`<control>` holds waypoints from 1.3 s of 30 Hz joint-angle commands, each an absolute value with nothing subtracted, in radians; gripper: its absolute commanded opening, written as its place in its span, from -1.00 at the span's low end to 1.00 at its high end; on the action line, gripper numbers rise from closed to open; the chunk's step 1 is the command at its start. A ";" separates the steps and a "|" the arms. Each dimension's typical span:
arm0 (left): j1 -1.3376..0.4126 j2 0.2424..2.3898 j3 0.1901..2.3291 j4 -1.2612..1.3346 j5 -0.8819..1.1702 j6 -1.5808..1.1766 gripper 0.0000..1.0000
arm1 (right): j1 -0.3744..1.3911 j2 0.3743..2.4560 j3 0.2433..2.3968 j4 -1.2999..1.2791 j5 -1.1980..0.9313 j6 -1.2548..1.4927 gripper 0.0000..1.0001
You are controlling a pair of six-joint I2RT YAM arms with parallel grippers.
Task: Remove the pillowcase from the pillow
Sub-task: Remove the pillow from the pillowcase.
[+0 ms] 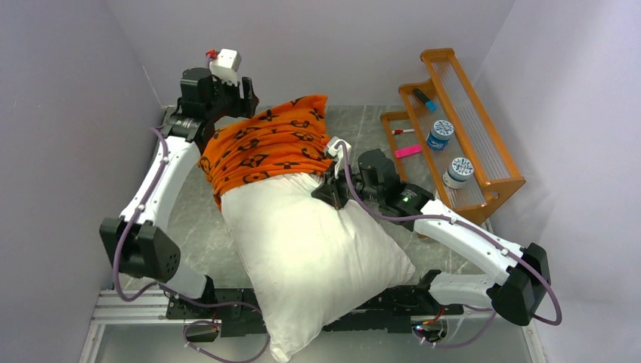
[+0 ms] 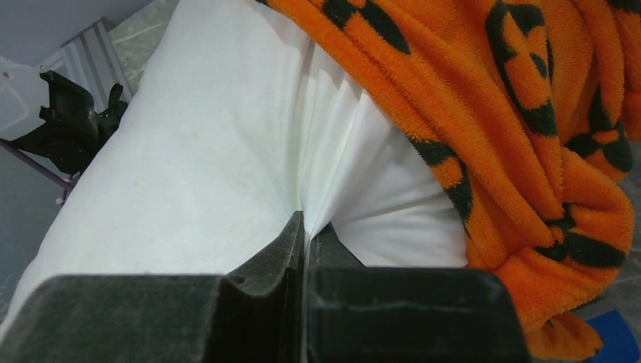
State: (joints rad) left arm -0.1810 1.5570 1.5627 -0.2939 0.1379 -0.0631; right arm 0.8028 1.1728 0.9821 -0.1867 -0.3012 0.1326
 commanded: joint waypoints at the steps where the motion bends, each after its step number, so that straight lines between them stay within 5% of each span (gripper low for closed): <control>1: -0.197 1.454 1.515 -0.274 0.308 0.060 0.49 | 0.824 1.164 1.008 -0.213 -0.400 0.125 -1.00; 9: -0.239 1.351 1.434 -0.362 0.460 0.277 0.92 | 0.824 1.152 1.010 -0.225 -0.418 0.085 -1.00; 16: -0.314 1.368 1.451 -0.475 0.571 0.404 0.93 | 0.825 1.181 1.067 -0.277 -0.419 0.012 -1.00; 28: -0.353 1.446 1.610 -0.625 0.469 0.444 0.93 | 0.831 1.289 1.339 -0.459 -0.446 -0.139 -1.00; 39: -0.354 1.592 1.658 -0.745 0.612 0.463 0.92 | 0.900 1.330 1.292 -0.445 -0.409 -0.191 -1.00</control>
State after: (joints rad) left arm -0.3531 1.5375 1.6409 -0.6674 0.5415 0.4229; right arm 0.8528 1.3479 1.2762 -0.4767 -0.3534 -0.1635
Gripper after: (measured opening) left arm 0.962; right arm 0.026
